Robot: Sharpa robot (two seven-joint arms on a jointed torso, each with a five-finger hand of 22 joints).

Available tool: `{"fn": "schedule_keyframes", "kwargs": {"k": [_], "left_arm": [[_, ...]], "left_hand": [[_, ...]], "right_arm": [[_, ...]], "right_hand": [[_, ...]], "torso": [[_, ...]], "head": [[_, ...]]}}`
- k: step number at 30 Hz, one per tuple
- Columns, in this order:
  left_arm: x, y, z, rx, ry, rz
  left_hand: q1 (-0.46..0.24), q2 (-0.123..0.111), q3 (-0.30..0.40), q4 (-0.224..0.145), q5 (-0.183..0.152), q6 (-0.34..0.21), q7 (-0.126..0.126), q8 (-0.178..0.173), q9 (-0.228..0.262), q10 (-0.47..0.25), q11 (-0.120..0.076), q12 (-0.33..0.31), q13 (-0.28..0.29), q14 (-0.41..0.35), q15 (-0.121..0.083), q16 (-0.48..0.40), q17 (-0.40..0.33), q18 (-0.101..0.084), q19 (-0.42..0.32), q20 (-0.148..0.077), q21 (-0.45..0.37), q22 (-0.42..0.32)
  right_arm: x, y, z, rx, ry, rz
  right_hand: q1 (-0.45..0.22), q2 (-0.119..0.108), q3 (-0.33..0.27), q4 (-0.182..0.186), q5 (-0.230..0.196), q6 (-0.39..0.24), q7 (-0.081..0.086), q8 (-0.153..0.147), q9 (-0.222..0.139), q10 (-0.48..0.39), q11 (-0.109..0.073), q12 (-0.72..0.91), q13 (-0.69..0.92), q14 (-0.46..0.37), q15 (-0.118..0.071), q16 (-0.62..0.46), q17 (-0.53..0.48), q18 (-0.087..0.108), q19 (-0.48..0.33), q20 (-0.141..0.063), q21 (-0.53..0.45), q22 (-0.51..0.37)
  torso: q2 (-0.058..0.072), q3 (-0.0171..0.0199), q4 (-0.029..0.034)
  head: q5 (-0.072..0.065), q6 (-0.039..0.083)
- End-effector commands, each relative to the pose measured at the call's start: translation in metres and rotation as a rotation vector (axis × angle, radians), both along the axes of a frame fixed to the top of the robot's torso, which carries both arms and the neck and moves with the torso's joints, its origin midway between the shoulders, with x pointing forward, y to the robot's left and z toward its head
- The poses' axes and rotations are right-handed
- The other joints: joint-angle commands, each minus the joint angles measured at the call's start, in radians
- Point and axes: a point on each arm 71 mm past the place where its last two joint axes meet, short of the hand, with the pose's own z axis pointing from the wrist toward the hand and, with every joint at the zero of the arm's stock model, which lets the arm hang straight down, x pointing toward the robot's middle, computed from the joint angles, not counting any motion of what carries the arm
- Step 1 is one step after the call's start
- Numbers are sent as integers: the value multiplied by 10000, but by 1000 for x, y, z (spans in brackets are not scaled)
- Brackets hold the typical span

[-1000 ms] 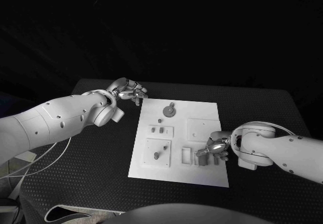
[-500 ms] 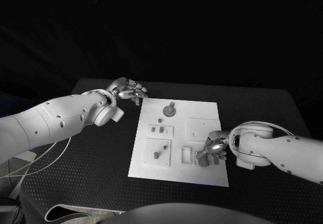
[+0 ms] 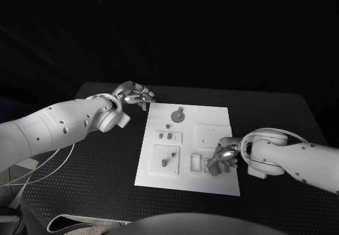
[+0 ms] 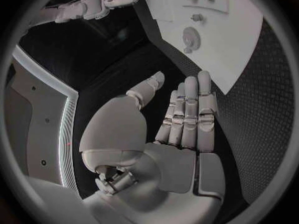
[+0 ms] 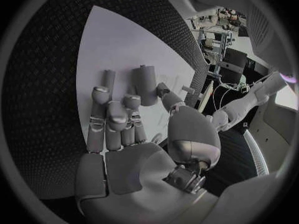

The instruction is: Assemble the parts on the task board

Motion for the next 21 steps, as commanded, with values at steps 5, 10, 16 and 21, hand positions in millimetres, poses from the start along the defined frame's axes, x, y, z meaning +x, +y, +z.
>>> {"fn": "schedule_keyframes", "kwargs": {"k": [5, 10, 16, 21], "left_arm": [[0, -1, 0, -41, 51, -109], [0, -1, 0, -36, 76, -113], [0, -2, 0, -45, 100, -162], [0, -2, 0, -39, 101, -144]], "left_hand": [[-114, 7, -29, 52, -7, 5, 38, 59, -12, -57, -3, 25, -16, 71, -28, -57, 21, 522, 51, 5, -39, 15], [-118, 6, -30, 56, -8, 5, 38, 60, -13, -59, -2, 24, -18, 71, -27, -60, 23, 521, 50, 5, -41, 16], [-129, 3, -33, 65, -10, 2, 42, 60, -14, -62, -1, 22, -21, 68, -25, -67, 28, 520, 46, 6, -45, 16], [-133, 4, -34, 69, -12, 5, 42, 62, -14, -65, 0, 21, -23, 67, -24, -70, 30, 520, 45, 7, -48, 17]], "right_arm": [[-3, -8, 2, 865, 609, -992], [-1, -9, 14, 1304, 768, -1263], [3, -9, 22, 1857, 964, -1701], [2, -3, 23, 2134, 1092, -1834]], "right_hand": [[772, 969, 364, -458, 63, 174, -37, 70, 75, 114, -40, 50, -25, 16, -86, 79, 28, 253, 2, 66, 61, 207], [759, 1025, 340, -455, 63, 245, -58, 89, 78, 142, -60, 59, -33, 19, -102, 103, 37, 253, 4, 71, 84, 210], [657, 1123, 289, -443, 63, 348, -88, 108, 75, 195, -89, 55, -60, 18, -125, 145, 53, 253, 10, 80, 117, 206], [591, 1125, 260, -439, 62, 381, -99, 108, 70, 205, -100, 51, -69, 13, -136, 157, 58, 253, 10, 82, 127, 203]], "torso": [[-3, 0, 1], [-2, 0, -2], [0, -7, -4], [-4, 1, 7]], "head": [[1, 29], [1, 35], [-27, 65], [-20, 65]]}}
